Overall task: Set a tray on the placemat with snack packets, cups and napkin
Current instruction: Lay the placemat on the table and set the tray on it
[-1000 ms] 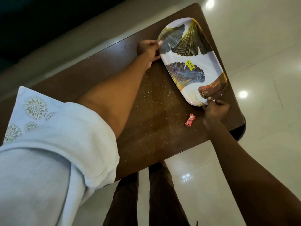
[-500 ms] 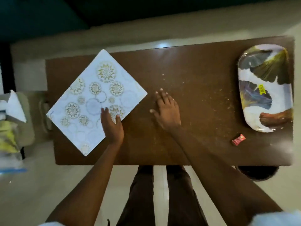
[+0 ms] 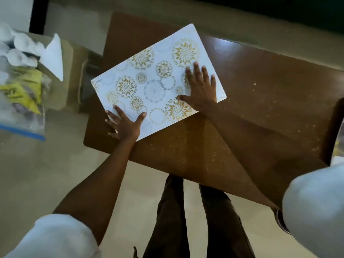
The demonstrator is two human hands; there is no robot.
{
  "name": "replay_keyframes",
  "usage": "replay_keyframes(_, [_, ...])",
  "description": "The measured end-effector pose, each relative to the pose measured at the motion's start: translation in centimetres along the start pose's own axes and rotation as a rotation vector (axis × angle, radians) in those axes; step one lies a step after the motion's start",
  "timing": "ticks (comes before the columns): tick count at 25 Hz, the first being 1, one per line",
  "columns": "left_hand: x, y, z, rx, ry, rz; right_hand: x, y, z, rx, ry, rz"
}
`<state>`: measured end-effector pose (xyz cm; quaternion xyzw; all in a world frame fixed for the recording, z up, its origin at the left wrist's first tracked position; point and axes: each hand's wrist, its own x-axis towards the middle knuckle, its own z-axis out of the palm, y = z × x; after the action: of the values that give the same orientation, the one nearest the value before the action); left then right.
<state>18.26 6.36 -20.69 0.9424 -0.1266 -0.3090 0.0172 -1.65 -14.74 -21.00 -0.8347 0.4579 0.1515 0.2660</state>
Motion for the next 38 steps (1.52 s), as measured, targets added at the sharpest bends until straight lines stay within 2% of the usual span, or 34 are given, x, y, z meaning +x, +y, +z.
replay_keyframes(3, [0.0,-0.1,-0.1,0.019,0.009,0.099,-0.8,0.1,-0.1,-0.013,-0.003,0.036])
replay_keyframes(7, [1.3,2.4,-0.4,0.105,-0.012,0.327,-2.8,1.9,0.5,0.036,0.015,0.166])
replay_keyframes(11, [0.9,7.8,1.1,0.212,-0.048,0.524,-6.4,6.7,1.4,0.114,0.079,0.352])
replay_keyframes(18, [-6.1,16.2,7.0,0.392,-0.094,0.777,-15.5,16.4,2.6,0.233,0.123,0.614])
replay_keyframes(25, [-10.4,14.4,9.7,0.466,-0.068,0.801,-20.9,18.3,4.5,0.263,0.117,0.659])
replay_keyframes(38, [-11.1,10.4,9.5,0.47,-0.044,0.736,-21.3,17.6,6.2,0.237,0.125,0.603])
